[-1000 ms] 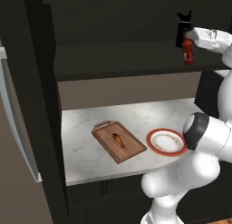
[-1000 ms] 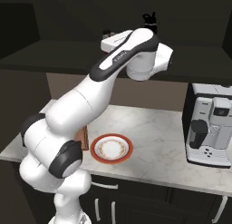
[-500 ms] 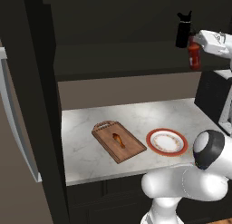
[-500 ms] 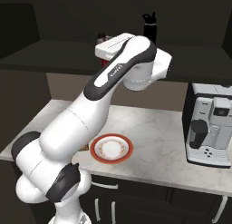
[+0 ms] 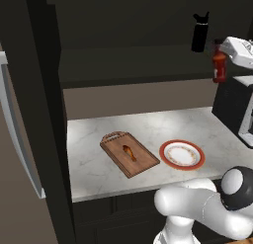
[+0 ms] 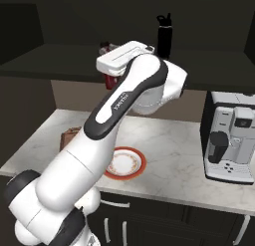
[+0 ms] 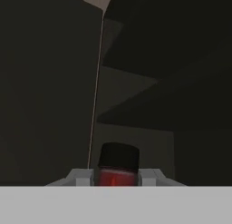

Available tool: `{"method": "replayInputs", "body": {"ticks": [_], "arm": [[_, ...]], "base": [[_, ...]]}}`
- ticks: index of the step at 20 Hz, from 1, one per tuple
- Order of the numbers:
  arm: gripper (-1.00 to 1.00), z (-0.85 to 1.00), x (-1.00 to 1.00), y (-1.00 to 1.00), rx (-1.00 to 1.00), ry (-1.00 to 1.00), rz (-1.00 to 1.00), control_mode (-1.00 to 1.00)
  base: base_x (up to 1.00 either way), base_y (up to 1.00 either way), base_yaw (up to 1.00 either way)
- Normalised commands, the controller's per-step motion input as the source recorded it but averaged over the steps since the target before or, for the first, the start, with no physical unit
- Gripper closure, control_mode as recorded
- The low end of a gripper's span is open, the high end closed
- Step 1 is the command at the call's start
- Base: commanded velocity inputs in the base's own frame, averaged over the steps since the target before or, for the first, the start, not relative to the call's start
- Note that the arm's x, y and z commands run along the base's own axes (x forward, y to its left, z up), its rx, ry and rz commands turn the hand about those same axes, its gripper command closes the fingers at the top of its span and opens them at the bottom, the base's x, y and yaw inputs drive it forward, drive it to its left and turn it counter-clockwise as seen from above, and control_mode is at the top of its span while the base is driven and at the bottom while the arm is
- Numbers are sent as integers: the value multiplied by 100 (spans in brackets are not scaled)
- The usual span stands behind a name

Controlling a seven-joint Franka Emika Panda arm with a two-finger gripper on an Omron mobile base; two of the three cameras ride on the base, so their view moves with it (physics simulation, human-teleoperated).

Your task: Pick the chicken drumstick from the plate and place it on the cutting board. Then pick the condiment bottle from the cabinet and place it next to the cutting board.

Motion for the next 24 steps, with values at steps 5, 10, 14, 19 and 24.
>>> {"method": "replayInputs", "body": {"ticks": [5, 10, 14, 19, 24], "arm": [[100, 0, -56, 4, 3, -2, 0, -100], [100, 0, -55, 2, 3, -1, 0, -100], [100, 0, -57, 2, 3, -1, 0, -100], [100, 0, -58, 2, 2, 0, 0, -100], [100, 0, -58, 2, 3, 0, 0, -100]], "base": [[0, 0, 0], [0, 0, 0], [0, 0, 0], [0, 0, 0], [0, 0, 0]]}}
